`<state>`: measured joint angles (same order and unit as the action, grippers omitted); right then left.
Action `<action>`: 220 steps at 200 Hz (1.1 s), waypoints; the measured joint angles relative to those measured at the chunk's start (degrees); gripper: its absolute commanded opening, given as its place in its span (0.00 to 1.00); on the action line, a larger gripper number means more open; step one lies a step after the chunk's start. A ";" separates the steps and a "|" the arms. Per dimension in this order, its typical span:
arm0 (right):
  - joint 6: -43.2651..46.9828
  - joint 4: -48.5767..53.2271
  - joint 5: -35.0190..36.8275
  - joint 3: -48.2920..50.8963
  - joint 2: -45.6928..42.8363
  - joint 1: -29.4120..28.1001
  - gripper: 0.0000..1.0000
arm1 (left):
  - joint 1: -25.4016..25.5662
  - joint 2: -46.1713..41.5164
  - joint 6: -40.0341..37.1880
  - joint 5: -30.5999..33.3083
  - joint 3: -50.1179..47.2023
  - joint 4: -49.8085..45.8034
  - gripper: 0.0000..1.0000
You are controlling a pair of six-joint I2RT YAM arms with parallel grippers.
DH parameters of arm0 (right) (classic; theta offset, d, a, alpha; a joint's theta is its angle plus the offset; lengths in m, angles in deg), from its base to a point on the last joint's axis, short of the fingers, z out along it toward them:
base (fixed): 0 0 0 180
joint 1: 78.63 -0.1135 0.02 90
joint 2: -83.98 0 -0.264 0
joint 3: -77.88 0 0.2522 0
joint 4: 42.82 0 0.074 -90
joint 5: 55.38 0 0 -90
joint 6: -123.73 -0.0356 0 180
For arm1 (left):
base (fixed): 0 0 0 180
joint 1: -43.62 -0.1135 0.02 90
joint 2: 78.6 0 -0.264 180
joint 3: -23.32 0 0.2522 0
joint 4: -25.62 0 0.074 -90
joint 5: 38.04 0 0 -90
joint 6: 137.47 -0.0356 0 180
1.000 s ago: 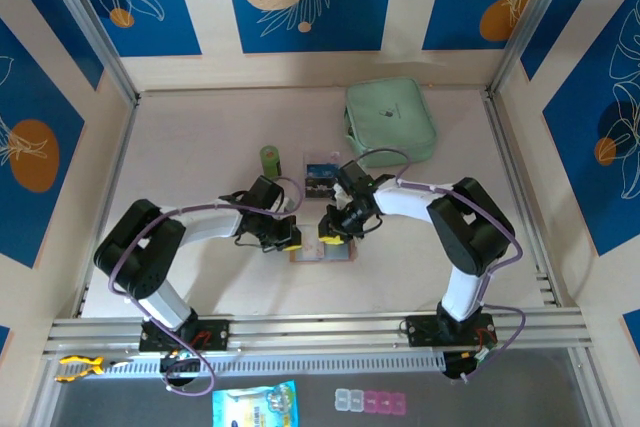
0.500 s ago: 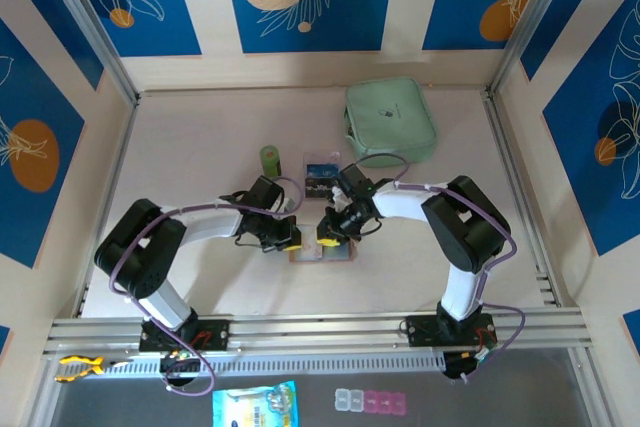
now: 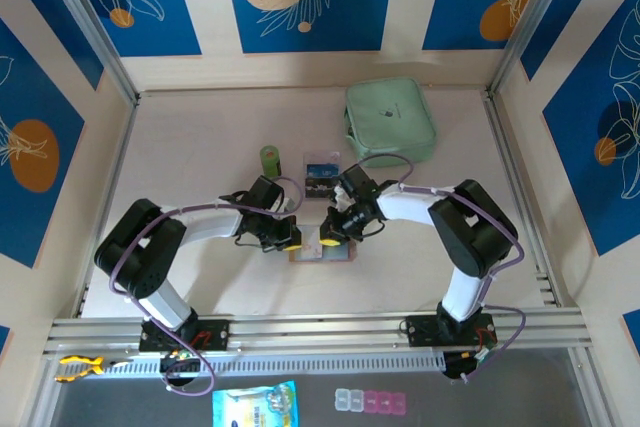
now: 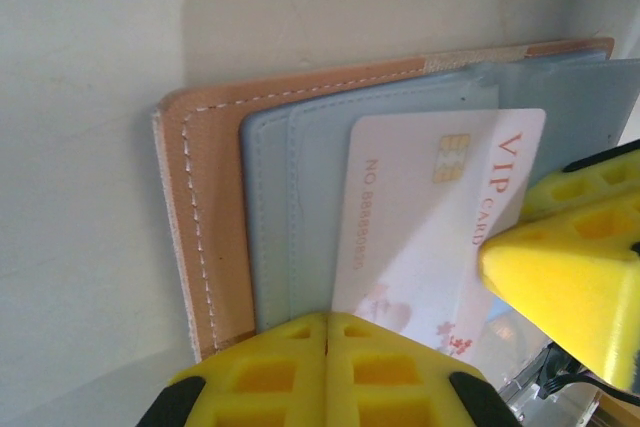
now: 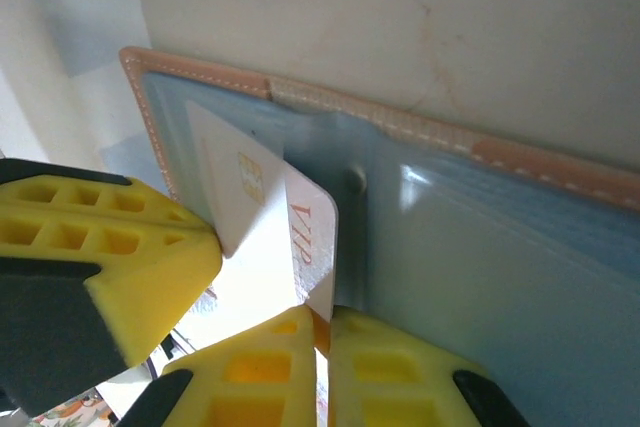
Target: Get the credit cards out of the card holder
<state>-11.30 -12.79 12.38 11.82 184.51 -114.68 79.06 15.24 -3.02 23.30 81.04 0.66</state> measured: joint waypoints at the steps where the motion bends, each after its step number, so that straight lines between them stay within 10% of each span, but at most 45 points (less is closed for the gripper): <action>1: 0.00 0.00 -0.02 0.07 -0.09 0.04 0.09 | 0.00 0.00 -0.02 0.00 0.00 0.00 0.00; 220: 20.63 21.70 11.67 -9.35 -8.83 2.10 0.00 | 0.00 -2.23 0.02 0.33 -0.42 -0.55 0.00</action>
<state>9.33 8.92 24.06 2.47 175.68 -112.58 79.06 13.01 -3.00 23.63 80.63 0.11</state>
